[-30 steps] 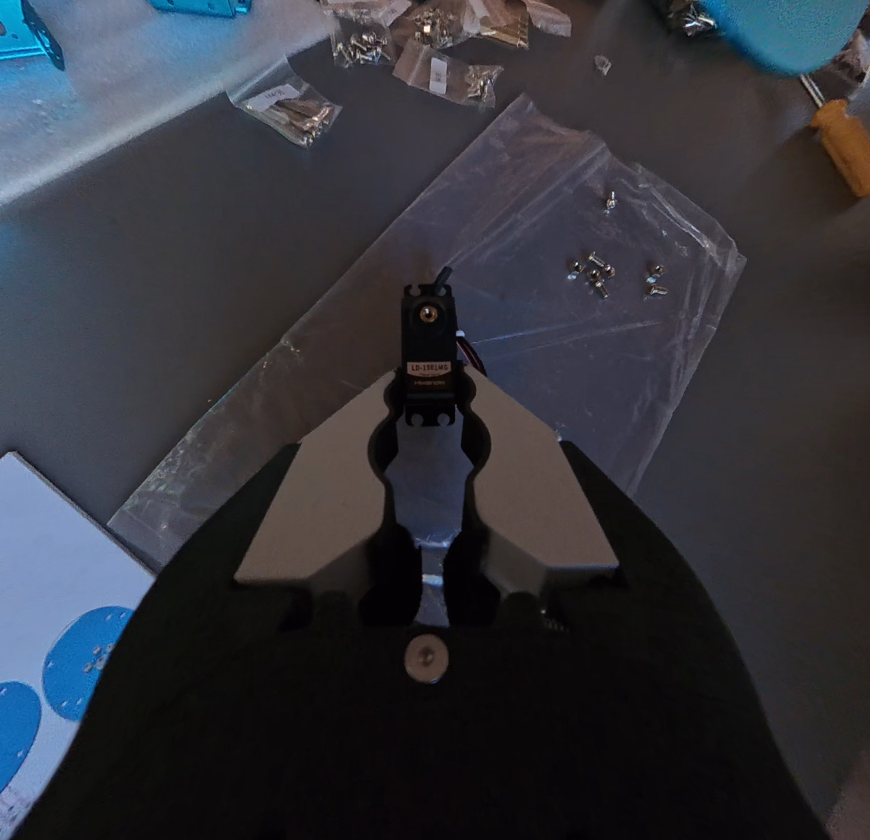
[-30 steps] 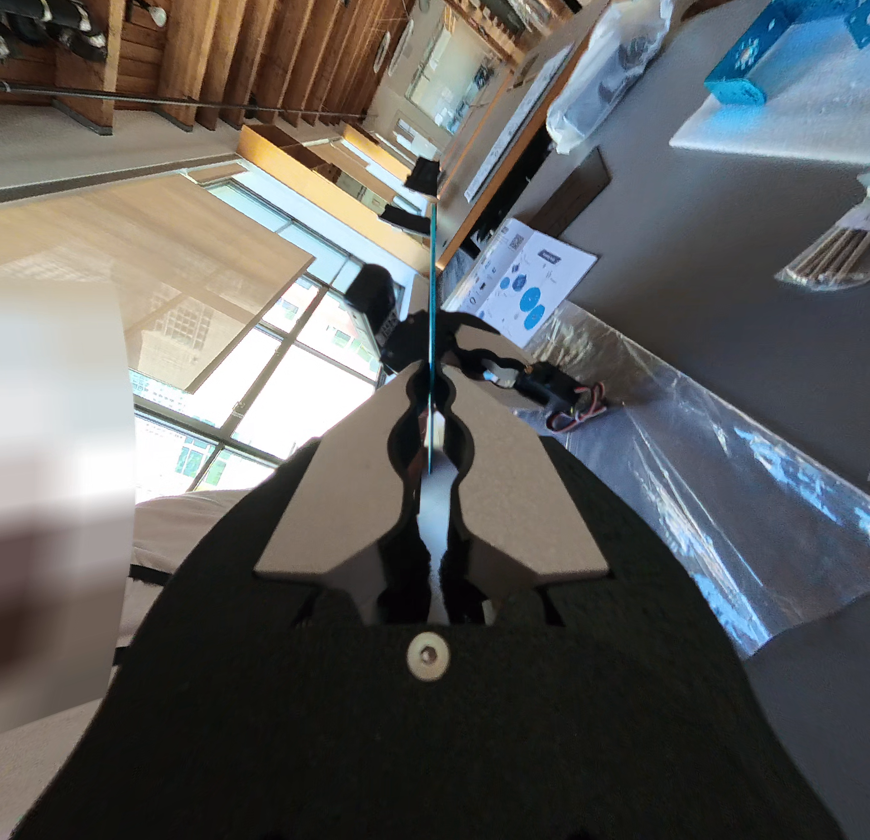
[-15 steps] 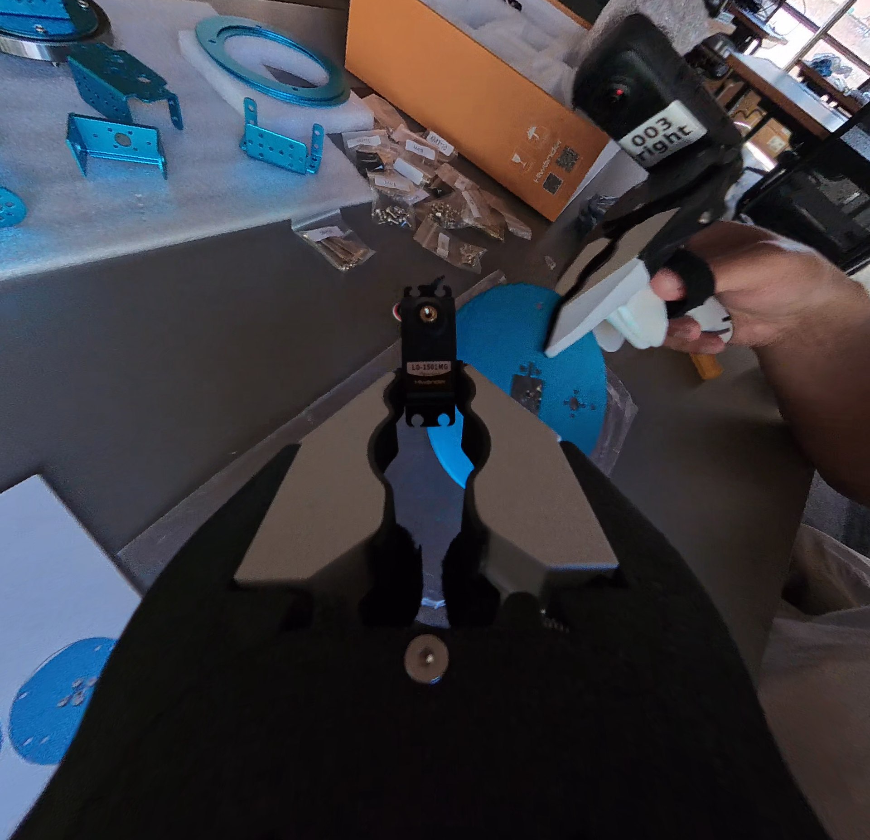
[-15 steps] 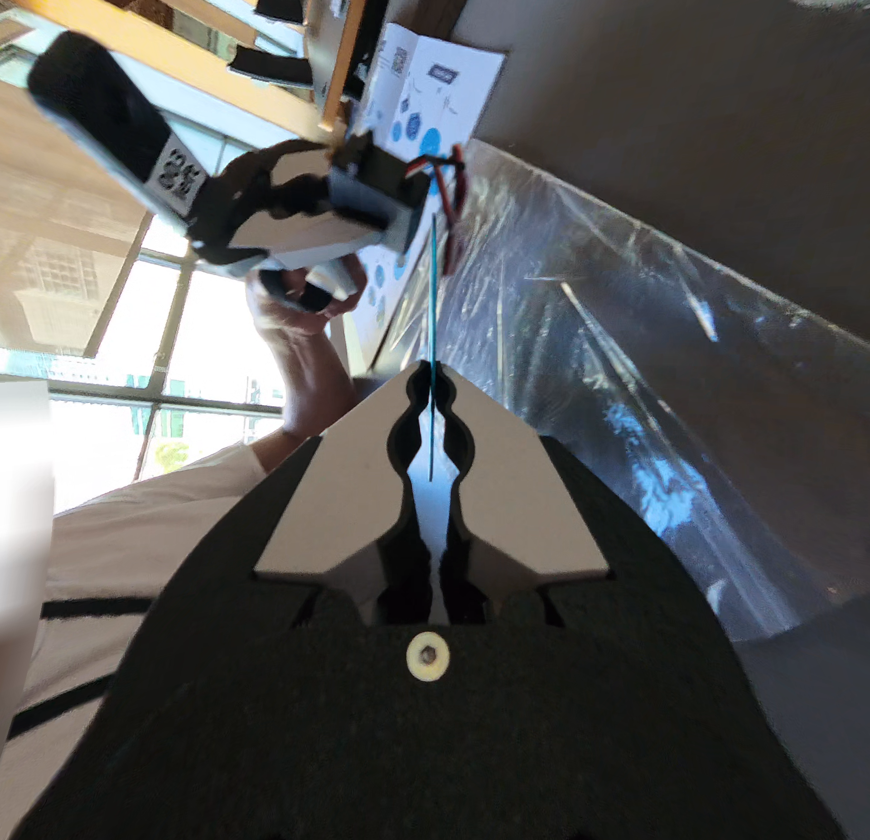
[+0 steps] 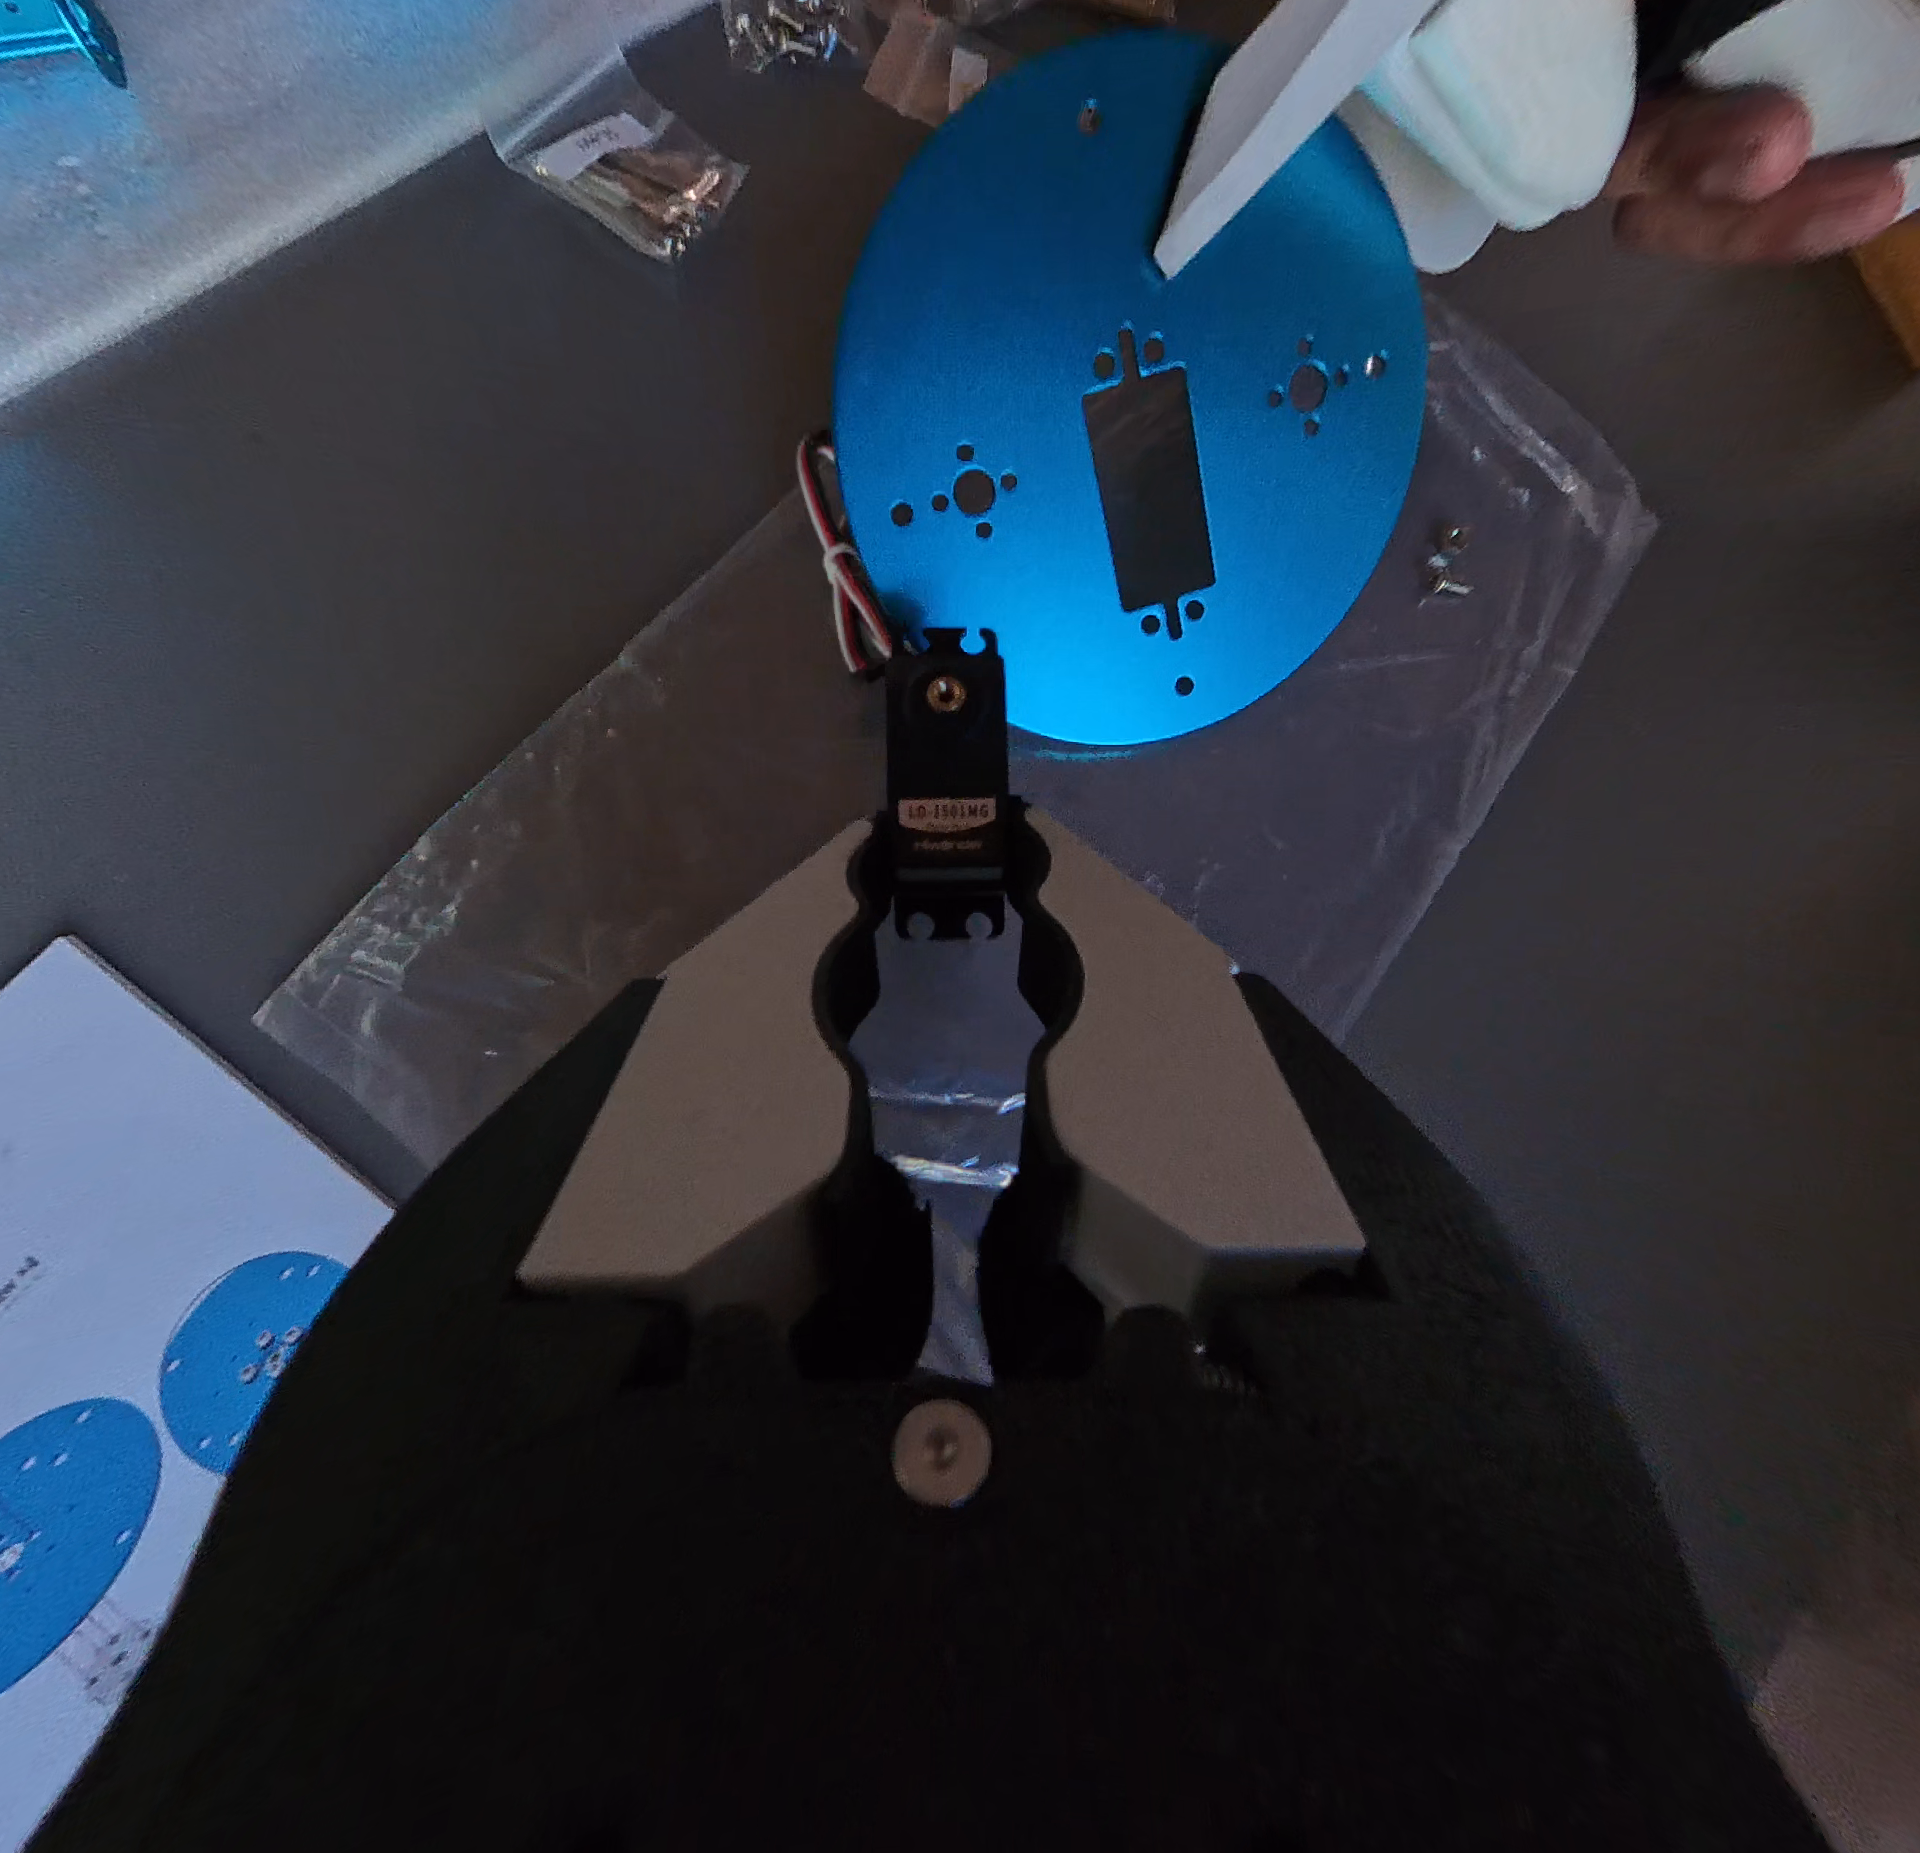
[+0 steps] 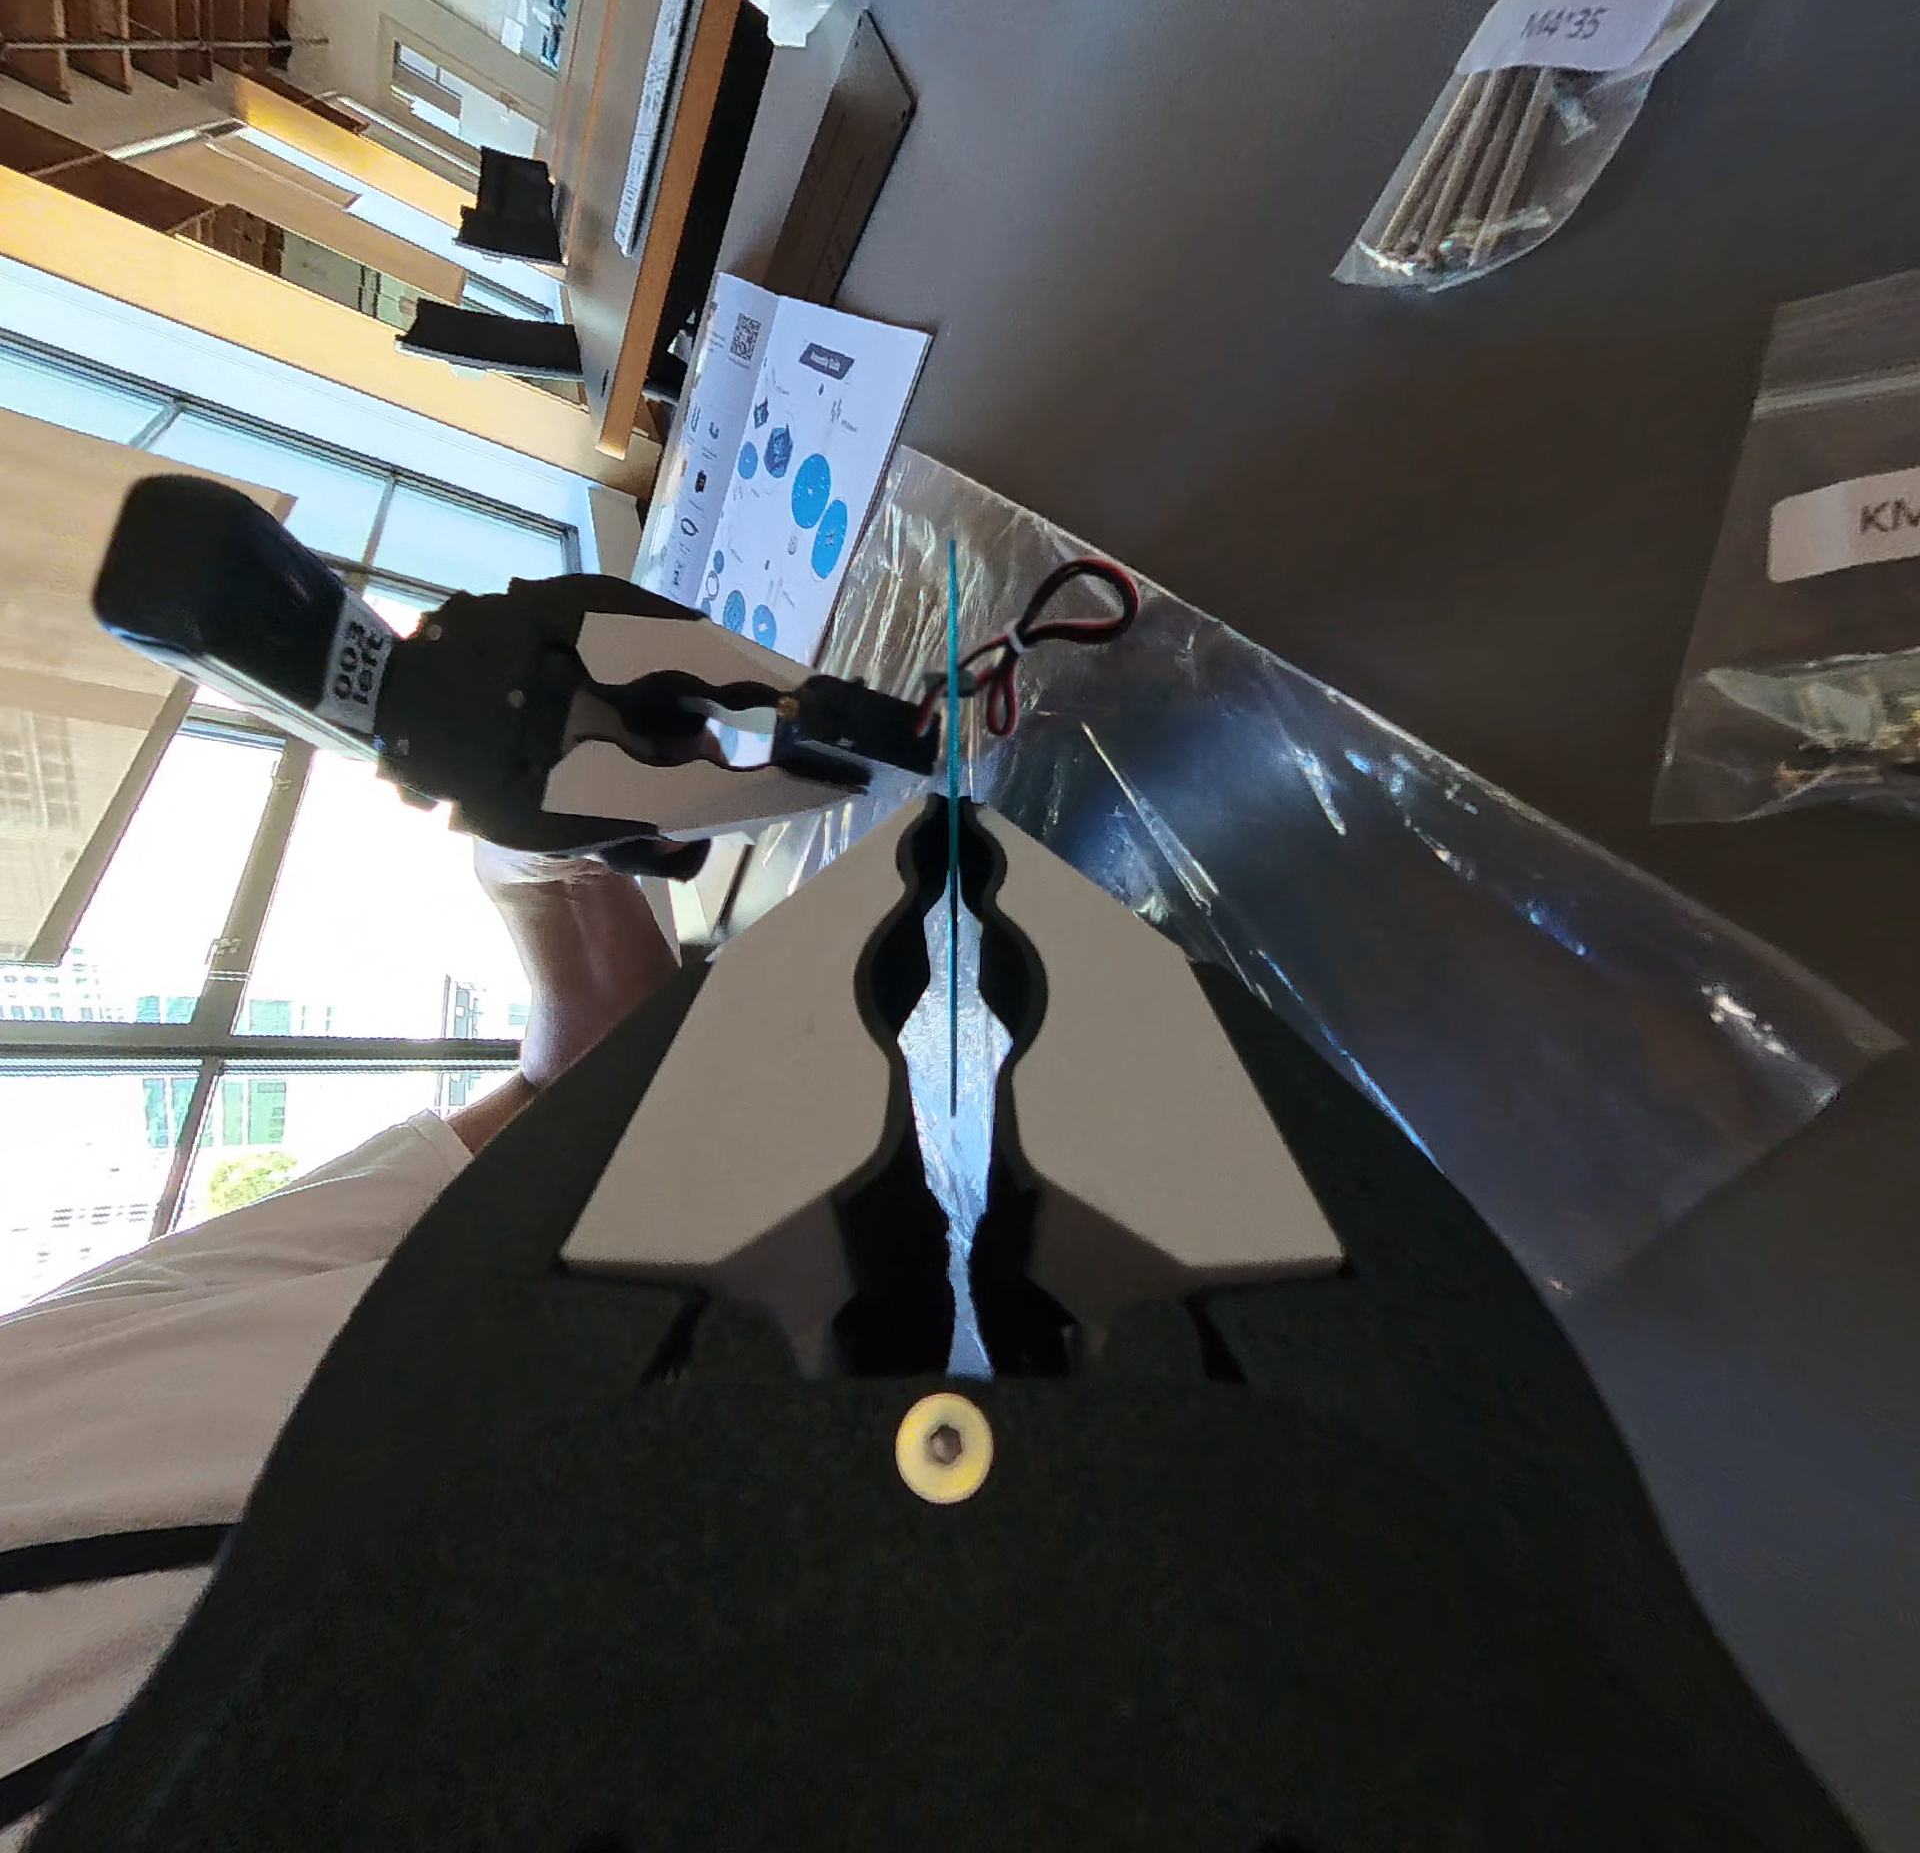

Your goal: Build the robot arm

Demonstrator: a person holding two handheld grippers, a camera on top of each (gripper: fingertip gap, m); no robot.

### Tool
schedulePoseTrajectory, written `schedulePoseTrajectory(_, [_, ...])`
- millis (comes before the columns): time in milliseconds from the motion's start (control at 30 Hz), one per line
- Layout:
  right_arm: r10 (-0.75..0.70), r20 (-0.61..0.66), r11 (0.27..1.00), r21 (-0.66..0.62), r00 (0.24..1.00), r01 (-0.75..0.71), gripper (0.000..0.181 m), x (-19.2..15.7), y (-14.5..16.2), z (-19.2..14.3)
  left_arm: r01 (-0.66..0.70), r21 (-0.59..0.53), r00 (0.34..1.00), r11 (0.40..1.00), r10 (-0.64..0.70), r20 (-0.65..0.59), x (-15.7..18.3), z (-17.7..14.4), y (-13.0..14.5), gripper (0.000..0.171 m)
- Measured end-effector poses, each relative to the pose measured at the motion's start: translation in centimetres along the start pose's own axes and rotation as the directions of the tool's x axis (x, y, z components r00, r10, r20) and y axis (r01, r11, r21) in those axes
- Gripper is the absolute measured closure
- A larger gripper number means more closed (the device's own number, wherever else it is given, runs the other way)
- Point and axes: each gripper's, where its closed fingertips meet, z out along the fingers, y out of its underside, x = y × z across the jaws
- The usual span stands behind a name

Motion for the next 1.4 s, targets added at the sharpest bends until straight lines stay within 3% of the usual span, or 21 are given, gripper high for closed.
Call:
schedulePoseTrajectory(267, [-0.009, 0.047, 0.995, 0.101, 0.999, 0.004, 0.181, -1.0, -2.1, -2.7, -0.021, 0.0, 1.0, 1.0, 0.021, 0.003, 0.4, 0.4, 0.4, 0.151])
schedulePoseTrajectory(400, [0.014, 0.177, 0.987, 0.154, 0.984, -0.042, 0.181, -3.0, -2.7, -2.8, -0.042, 0.02, 0.999, 0.999, 0.041, 0.015, 0.4, 0.5, 0.3, 0.151])
schedulePoseTrajectory(600, [0.137, 0.359, 0.978, 0.1, 0.923, -0.184, 0.181, -4.5, -1.9, -0.4, -0.04, 0.052, 0.998, 0.998, 0.037, 0.054, 0.4, 0.9, 0.0, 0.151])
schedulePoseTrajectory(1133, [0.201, 0.385, 0.969, 0.057, 0.901, -0.241, 0.181, -4.6, -0.6, 2.8, -0.034, 0.101, 0.998, 0.994, 0.029, 0.053, 0.6, 0.0, -0.1, 0.143])
schedulePoseTrajectory(1400, [0.197, 0.413, 0.967, 0.064, 0.889, -0.245, 0.181, -5.6, -0.5, 3.4, 0.015, 0.193, 0.994, 0.981, -0.037, 0.108, -0.6, -5.1, 1.4, 0.141])
